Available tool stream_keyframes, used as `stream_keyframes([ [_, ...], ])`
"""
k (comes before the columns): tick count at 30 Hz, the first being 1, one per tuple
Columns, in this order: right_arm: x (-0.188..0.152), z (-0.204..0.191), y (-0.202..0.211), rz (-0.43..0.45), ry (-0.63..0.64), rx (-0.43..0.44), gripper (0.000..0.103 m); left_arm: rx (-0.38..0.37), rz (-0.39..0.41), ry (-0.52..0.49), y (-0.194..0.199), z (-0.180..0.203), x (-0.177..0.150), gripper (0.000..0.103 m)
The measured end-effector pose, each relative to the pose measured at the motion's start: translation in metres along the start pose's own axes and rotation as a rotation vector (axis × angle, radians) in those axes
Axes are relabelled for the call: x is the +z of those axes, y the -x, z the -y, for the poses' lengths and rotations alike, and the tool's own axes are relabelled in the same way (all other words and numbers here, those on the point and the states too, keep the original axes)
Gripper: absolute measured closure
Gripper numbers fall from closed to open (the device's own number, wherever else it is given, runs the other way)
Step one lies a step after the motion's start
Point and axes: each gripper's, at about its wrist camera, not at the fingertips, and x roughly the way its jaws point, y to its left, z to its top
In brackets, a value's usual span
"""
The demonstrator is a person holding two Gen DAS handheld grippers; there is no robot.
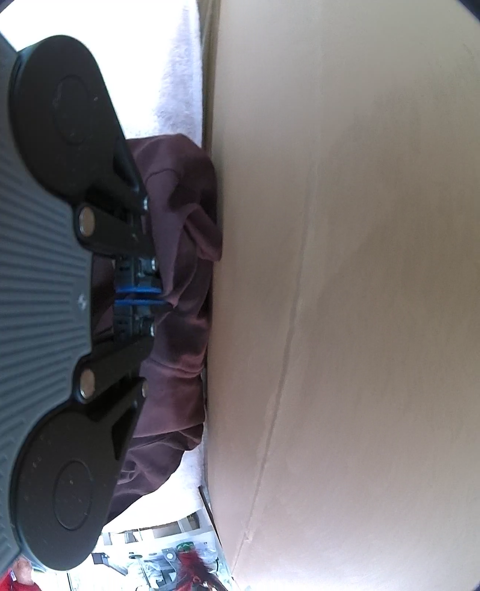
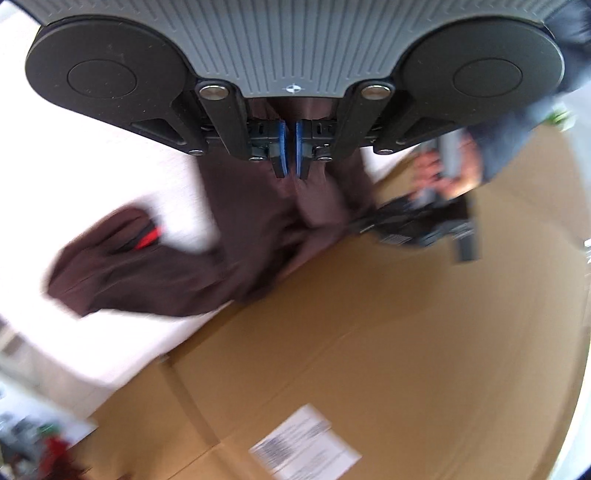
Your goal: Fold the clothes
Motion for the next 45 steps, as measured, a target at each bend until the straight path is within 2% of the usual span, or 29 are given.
stream_keyframes([
  [2,-0.01,-0.009,-0.007,-0.09,0.033,0.083,0.099,-0.01,0.006,-0.013,0.003,-0.005,0.001,0.103],
  [4,-0.022,-0.019,-0.018,-0.167,0.089,0.124,0.1,-0.007,0.012,-0.043,0.008,-0.01,0.0,0.103],
  [6,-0.036,-0.029,-0.035,-0.249,0.132,0.127,0.1,-0.003,0.011,-0.083,0.013,-0.013,-0.001,0.103],
  [8,-0.05,-0.038,-0.052,-0.305,0.169,0.086,0.1,-0.01,0.01,-0.11,0.015,-0.015,-0.003,0.103],
  [10,-0.064,-0.05,-0.061,-0.293,0.292,-0.045,0.092,-0.022,0.011,-0.122,0.014,-0.015,-0.005,0.103],
  [12,-0.079,-0.06,-0.066,-0.248,0.444,-0.218,0.063,-0.031,0.012,-0.139,0.012,-0.014,-0.005,0.102],
  [13,-0.083,-0.061,-0.067,-0.228,0.491,-0.292,0.059,-0.036,0.01,-0.148,0.01,-0.013,-0.005,0.102],
  [16,-0.094,-0.052,-0.07,-0.191,0.58,-0.465,0.06,-0.059,0.008,-0.161,0.008,-0.011,-0.005,0.1],
  [17,-0.098,-0.051,-0.074,-0.192,0.591,-0.498,0.06,-0.063,0.009,-0.165,0.007,-0.01,-0.005,0.093],
  [18,-0.102,-0.049,-0.079,-0.196,0.601,-0.525,0.06,-0.067,0.005,-0.167,0.005,-0.009,-0.006,0.074],
  [20,-0.109,-0.045,-0.089,-0.202,0.621,-0.579,0.06,-0.067,-0.001,-0.181,0.001,-0.006,-0.007,0.053],
  [22,-0.118,-0.043,-0.099,-0.21,0.664,-0.643,0.061,-0.058,-0.006,-0.208,-0.005,0.0,-0.008,0.061],
  [23,-0.122,-0.044,-0.105,-0.214,0.701,-0.668,0.07,-0.046,-0.009,-0.222,-0.007,0.002,-0.008,0.086],
  [24,-0.123,-0.044,-0.105,-0.222,0.706,-0.669,0.083,-0.043,-0.015,-0.232,-0.009,0.003,-0.007,0.103],
  [25,-0.117,-0.047,-0.099,-0.216,0.669,-0.65,0.091,-0.051,-0.021,-0.229,-0.009,0.001,-0.005,0.103],
  [27,-0.104,-0.053,-0.086,-0.198,0.586,-0.606,0.092,-0.071,-0.024,-0.207,-0.008,-0.006,-0.002,0.103],
  [29,-0.082,-0.056,-0.056,-0.167,0.39,-0.434,0.096,-0.084,-0.02,-0.196,-0.005,-0.012,0.002,0.103],
  [31,-0.06,-0.052,-0.019,-0.111,0.192,-0.226,0.097,-0.083,-0.015,-0.189,-0.002,-0.016,0.004,0.103],
  [33,-0.047,-0.045,0.016,-0.021,0.087,-0.142,0.097,-0.09,-0.015,-0.182,-0.003,-0.018,0.007,0.103],
  [35,-0.038,-0.025,0.039,0.048,0.036,-0.202,0.097,-0.098,-0.022,-0.174,-0.007,-0.017,0.008,0.102],
  [36,-0.035,-0.009,0.043,0.06,-0.007,-0.253,0.097,-0.101,-0.027,-0.173,-0.009,-0.016,0.008,0.097],
  [38,-0.034,0.03,0.042,0.043,-0.119,-0.33,0.097,-0.103,-0.032,-0.174,-0.012,-0.013,0.007,0.094],
  [40,-0.039,0.061,0.029,0.0,-0.191,-0.412,0.102,-0.1,-0.032,-0.181,-0.014,-0.009,0.007,0.089],
  [41,-0.041,0.072,0.023,-0.021,-0.207,-0.447,0.102,-0.098,-0.031,-0.185,-0.014,-0.007,0.006,0.081],
  [42,-0.043,0.08,0.02,-0.027,-0.213,-0.475,0.099,-0.101,-0.029,-0.189,-0.011,-0.006,0.006,0.076],
  [43,-0.044,0.082,0.02,-0.019,-0.21,-0.501,0.096,-0.104,-0.026,-0.194,-0.008,-0.006,0.005,0.075],
  [45,-0.044,0.074,0.025,-0.001,-0.136,-0.518,0.083,-0.11,-0.02,-0.202,-0.001,-0.007,0.004,0.075],
])
